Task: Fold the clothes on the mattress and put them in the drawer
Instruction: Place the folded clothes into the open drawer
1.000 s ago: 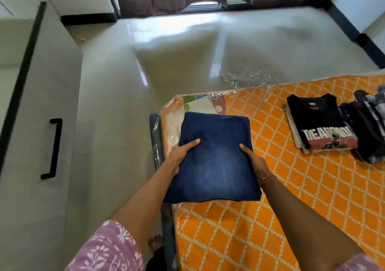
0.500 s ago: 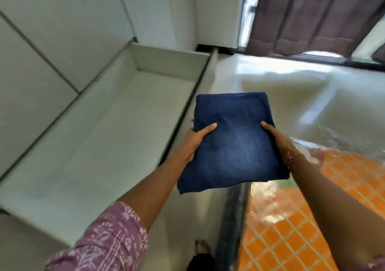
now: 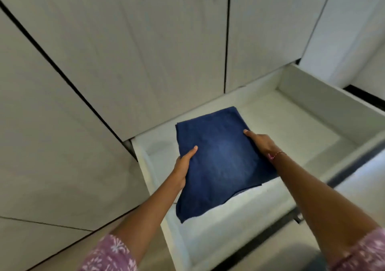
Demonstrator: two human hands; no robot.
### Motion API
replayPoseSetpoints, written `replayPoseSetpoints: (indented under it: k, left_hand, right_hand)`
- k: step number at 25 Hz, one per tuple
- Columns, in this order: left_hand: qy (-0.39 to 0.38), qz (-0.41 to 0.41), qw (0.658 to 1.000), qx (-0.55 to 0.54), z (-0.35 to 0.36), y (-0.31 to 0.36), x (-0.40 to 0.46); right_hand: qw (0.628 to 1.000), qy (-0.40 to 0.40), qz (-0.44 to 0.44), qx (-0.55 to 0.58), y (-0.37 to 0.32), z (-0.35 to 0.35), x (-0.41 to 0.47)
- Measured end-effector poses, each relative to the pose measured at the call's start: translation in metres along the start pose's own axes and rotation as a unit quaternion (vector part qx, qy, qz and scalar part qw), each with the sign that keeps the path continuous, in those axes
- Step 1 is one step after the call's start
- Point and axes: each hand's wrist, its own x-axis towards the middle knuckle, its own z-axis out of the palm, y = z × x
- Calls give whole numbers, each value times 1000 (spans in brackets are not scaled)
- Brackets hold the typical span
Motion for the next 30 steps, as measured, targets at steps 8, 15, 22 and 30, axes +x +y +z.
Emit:
replayPoseSetpoints:
  k: [8,15,22,30]
  left_hand:
    - [203,0,979,-34,-115,-19,130]
    - [330,66,807,485,-113,-49,160]
    - [216,191,731,618,0,-32,131]
    - [-21,399,713,577,273,-101,-13]
  right_hand:
    - [991,-95,-32,-91,1,165,149]
    - [934,-88,-86,-336,42,216,168]
    - [894,94,-184,-397,39,110,104]
    - [827,437,-50,-351,178,-146,-88]
